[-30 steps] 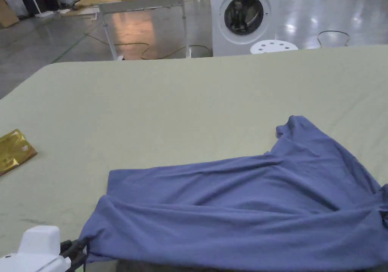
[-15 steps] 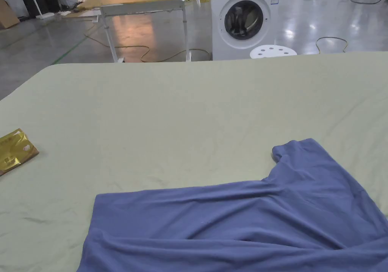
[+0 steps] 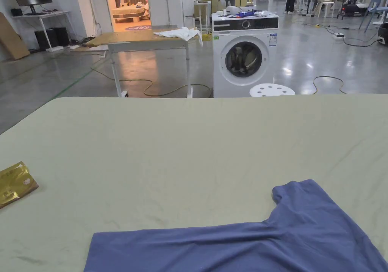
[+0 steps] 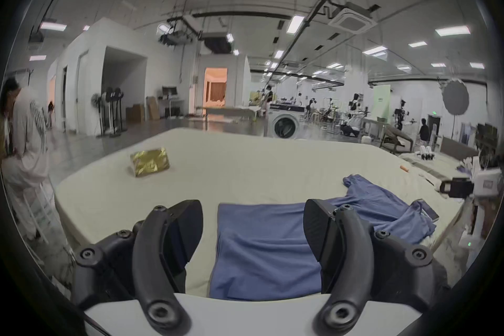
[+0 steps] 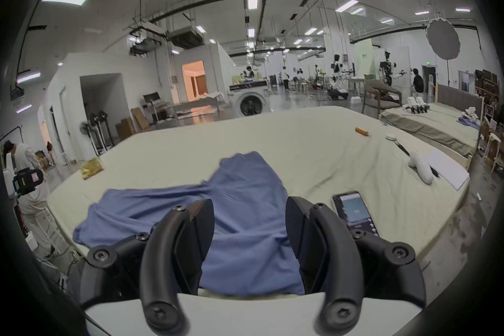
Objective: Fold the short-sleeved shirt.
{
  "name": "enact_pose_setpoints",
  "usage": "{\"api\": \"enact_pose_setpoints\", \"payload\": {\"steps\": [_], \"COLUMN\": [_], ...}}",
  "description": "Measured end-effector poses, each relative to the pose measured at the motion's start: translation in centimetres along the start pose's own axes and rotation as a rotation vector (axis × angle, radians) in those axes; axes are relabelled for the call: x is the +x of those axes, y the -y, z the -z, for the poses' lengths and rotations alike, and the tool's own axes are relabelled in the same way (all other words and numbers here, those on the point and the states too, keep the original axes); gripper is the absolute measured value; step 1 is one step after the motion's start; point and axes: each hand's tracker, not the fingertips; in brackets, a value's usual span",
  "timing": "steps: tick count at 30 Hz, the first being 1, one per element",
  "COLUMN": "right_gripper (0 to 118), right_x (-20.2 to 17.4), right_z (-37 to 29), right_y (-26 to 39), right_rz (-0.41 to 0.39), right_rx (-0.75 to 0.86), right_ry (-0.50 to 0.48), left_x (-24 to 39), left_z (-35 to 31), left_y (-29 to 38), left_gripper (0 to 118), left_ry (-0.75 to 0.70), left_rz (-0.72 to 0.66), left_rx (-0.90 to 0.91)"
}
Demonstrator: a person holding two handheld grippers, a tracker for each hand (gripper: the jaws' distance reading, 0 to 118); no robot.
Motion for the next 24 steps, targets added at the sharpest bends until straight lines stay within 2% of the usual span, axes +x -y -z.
{"api": "enact_pose_setpoints", "payload": {"steps": [2,3,4,6,7,9,13,18,21,24], "right_gripper": [41,32,20,11,3,0,0,0,0,0], "right_x": [-1.0,-0.7,-1.1,-1.8,-1.9,-2.1,-2.1,-2.0,-2.2,-1.8], "right_z": [-0.2,-0.1,-0.1,-0.1,0.1,0.2,0.8,1.7,1.9,1.9], "right_y": [-0.5,-0.2,-0.3,-0.4,-0.3,-0.2,0.0,0.3,0.6,1.2], "right_rz": [-0.003,-0.01,-0.023,-0.06,-0.076,-0.09,-0.08,-0.065,-0.077,-0.066], "right_rx": [0.012,0.016,0.019,0.025,0.023,0.027,0.026,0.009,-0.006,-0.034], "right_ry": [-0.027,-0.035,-0.034,-0.017,-0.028,-0.031,-0.055,-0.084,-0.078,-0.068], "left_x": [0.9,1.3,1.5,1.9,2.0,2.2,2.2,1.3,-0.9,-3.0], "left_z": [-0.2,-0.2,-0.1,0.1,0.1,0.2,0.5,2.9,6.5,12.3], "left_y": [-0.6,-0.9,-1.3,-1.5,-1.6,-1.8,-1.9,-2.4,-2.7,-2.3], "left_gripper": [65,53,36,15,8,0,0,0,0,0], "left_ry": [-0.006,-0.005,0.002,0.015,0.027,0.041,0.063,0.023,0.057,0.067], "left_rz": [0.071,0.078,0.077,0.074,0.07,0.069,0.064,0.049,0.001,-0.044], "left_rx": [0.004,-0.005,-0.02,-0.018,-0.008,-0.009,-0.033,-0.077,-0.119,-0.276]}}
